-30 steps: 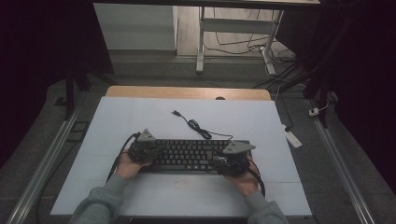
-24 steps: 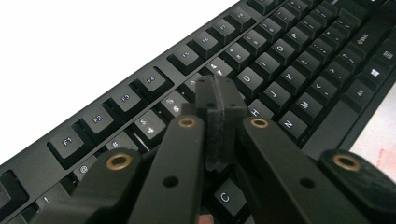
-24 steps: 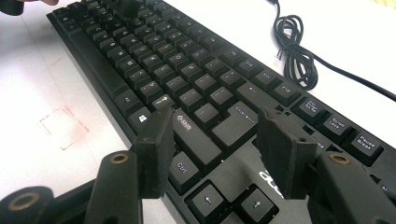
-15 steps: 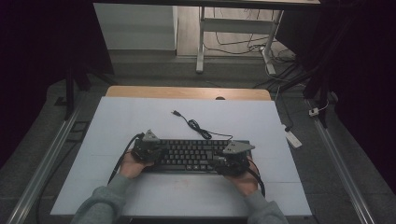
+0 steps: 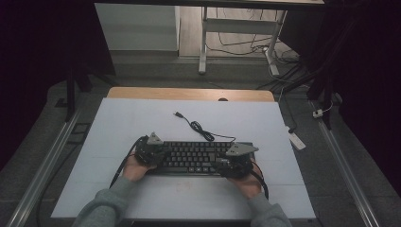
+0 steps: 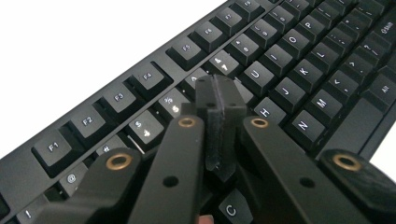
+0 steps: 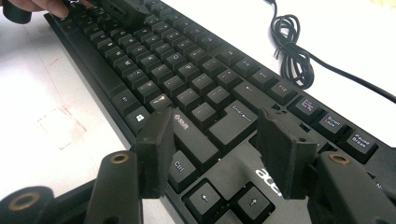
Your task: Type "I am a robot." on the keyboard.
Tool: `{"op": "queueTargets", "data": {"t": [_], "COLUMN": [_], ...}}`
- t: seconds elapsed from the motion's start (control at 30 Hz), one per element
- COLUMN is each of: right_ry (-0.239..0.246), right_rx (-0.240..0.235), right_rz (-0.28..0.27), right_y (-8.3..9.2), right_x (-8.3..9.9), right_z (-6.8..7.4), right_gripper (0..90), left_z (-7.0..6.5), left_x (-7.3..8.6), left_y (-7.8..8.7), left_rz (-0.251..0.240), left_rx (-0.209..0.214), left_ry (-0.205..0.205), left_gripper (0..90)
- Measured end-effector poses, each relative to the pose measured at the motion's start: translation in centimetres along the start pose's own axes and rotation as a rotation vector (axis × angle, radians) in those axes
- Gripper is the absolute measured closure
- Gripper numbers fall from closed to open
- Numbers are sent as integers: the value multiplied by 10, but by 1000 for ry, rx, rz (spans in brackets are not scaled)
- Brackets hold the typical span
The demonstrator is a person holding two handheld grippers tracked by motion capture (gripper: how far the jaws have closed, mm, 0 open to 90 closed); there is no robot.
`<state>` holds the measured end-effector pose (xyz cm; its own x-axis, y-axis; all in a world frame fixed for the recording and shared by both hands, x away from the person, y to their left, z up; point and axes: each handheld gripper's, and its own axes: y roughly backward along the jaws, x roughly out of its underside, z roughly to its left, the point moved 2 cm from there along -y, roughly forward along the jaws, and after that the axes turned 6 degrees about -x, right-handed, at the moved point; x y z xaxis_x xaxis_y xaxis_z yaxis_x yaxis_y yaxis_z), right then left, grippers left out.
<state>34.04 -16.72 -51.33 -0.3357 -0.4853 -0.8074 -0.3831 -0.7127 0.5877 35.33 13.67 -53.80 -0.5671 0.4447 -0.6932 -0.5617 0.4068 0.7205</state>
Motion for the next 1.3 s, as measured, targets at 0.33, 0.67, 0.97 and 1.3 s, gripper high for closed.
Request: {"op": "queueTargets", "data": {"t": [0.33,0.67,0.97,1.3], "right_ry": [0,-3,-3,-2], "right_rx": [0,2,11,10], "right_rz": [-2,0,-1,-7], "right_y": [0,0,3,3], "right_x": [0,1,2,1], "right_z": [0,0,-2,-2], "right_gripper": [468,467,467,467], "left_z": [6,14,18,18], "left_x": [-3,-1,4,4], "left_y": [18,39,50,52], "left_rz": [-77,-119,-92,-88], "left_rx": [18,21,42,40], "left_ry": [35,77,84,85], "left_gripper": [776,410,274,246]}}
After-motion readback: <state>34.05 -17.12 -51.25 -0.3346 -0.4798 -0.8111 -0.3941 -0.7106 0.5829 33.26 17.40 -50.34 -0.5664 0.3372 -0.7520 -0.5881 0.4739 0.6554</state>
